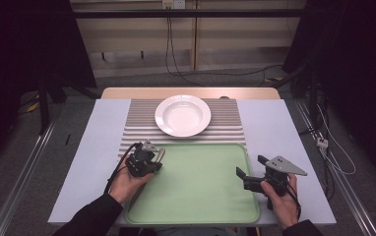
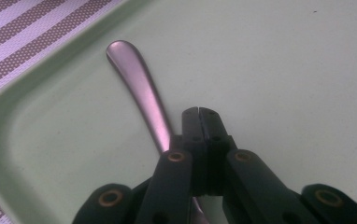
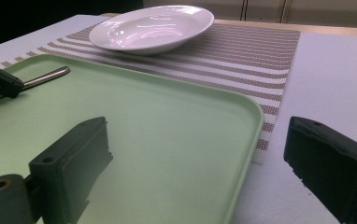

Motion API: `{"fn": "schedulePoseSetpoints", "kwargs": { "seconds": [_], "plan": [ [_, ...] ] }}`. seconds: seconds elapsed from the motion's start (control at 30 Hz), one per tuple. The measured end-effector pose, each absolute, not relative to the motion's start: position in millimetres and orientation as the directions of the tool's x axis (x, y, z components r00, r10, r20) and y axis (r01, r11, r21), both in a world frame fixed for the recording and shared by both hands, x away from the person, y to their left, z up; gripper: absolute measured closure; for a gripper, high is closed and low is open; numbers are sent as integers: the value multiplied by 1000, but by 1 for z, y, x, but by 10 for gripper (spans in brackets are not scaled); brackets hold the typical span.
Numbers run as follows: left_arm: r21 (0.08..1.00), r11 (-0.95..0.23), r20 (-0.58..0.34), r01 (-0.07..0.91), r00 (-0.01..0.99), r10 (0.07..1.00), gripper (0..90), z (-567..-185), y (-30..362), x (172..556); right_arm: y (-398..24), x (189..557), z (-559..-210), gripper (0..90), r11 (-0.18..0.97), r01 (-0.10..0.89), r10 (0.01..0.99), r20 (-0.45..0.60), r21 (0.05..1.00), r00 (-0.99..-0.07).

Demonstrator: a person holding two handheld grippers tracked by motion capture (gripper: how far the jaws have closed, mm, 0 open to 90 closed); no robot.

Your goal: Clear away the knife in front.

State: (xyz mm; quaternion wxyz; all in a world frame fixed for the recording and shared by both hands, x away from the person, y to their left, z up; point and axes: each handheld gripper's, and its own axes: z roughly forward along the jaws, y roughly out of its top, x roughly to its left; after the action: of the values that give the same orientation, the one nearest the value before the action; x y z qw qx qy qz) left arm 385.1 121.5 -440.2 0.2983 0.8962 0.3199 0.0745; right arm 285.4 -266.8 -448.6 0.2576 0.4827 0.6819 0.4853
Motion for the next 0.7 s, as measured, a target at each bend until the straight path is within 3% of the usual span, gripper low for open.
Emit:
{"fn": "schedulePoseSetpoints", "kwargs": {
  "seconds": [0.7],
  "plan": [
    [558, -563, -95, 609, 721, 686, 900, -439, 143, 393, -267, 286, -449, 69, 61, 409, 908, 120, 910, -401]
  ]
}}
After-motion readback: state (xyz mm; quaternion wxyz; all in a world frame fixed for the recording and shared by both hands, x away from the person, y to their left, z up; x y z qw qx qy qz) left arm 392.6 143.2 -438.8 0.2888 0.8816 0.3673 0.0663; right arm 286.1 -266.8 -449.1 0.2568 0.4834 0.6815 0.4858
